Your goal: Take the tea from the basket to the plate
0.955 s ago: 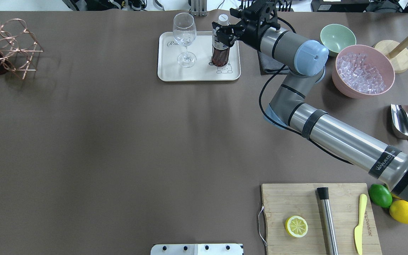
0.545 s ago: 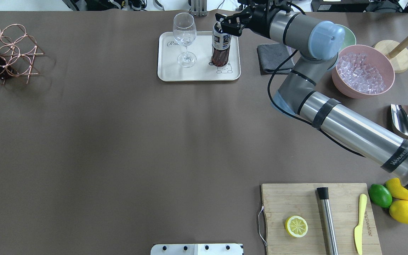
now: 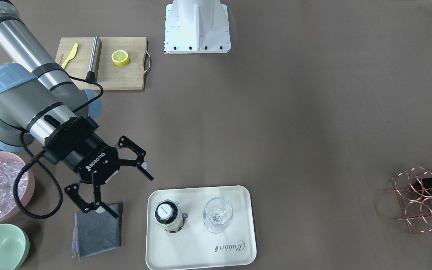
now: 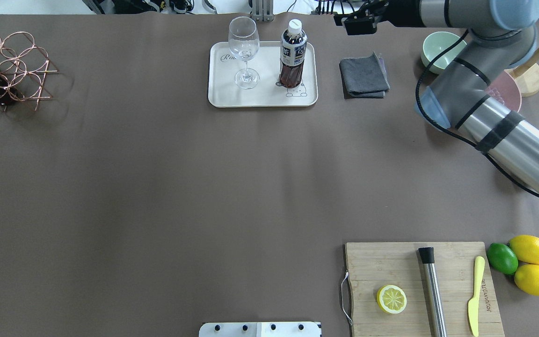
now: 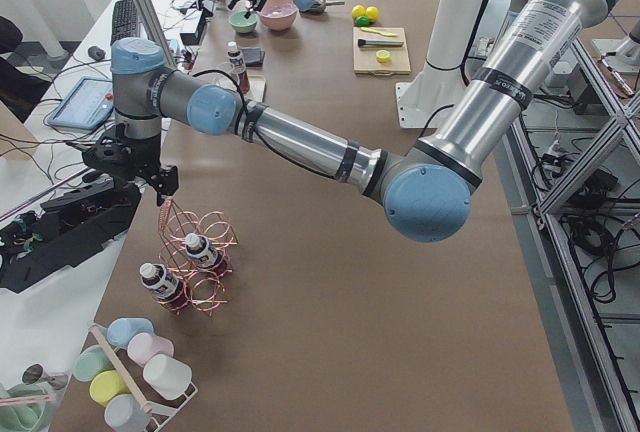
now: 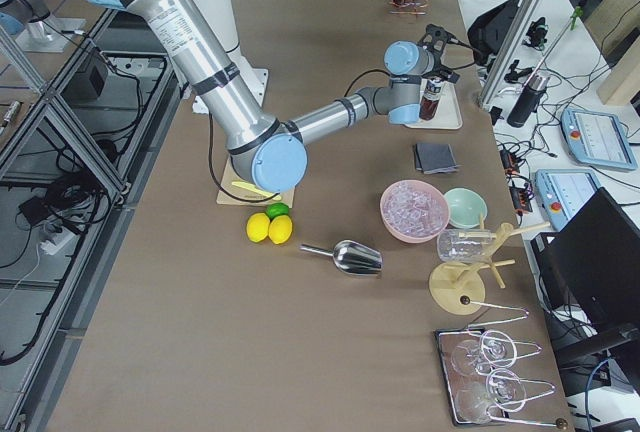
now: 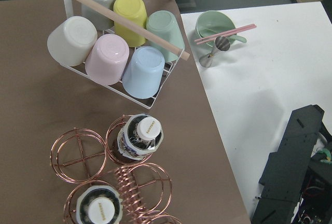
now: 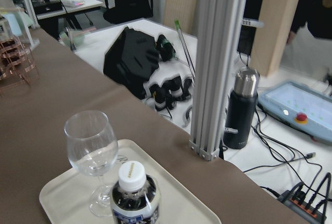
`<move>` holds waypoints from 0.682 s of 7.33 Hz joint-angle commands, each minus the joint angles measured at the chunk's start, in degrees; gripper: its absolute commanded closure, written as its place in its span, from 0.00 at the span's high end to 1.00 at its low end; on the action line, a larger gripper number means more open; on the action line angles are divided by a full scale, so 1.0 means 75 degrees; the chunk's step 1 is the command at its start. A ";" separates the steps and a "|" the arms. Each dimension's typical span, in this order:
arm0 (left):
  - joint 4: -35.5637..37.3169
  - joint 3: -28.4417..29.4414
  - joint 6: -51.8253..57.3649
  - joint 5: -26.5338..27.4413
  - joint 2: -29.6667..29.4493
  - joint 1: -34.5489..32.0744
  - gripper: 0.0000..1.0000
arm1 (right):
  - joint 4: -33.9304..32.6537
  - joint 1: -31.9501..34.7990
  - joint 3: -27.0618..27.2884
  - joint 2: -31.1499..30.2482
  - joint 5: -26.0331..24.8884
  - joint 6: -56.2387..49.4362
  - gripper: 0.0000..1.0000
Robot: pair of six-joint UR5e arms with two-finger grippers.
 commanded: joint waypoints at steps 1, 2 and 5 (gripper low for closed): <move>-0.0024 -0.2059 0.4309 -0.1382 0.2431 -0.0166 0.98 | -0.2897 0.0652 0.2095 -0.1563 0.1343 -0.0039 1.00; -0.0047 -0.2086 0.5671 -0.1411 0.2764 -0.0272 0.98 | -0.4128 0.0979 0.2800 -0.1999 0.2187 -0.0015 1.00; -0.0059 -0.2051 1.0054 -0.2155 0.4192 -0.1021 0.98 | -0.7279 0.2245 0.3684 -0.3405 0.3495 -0.0526 1.00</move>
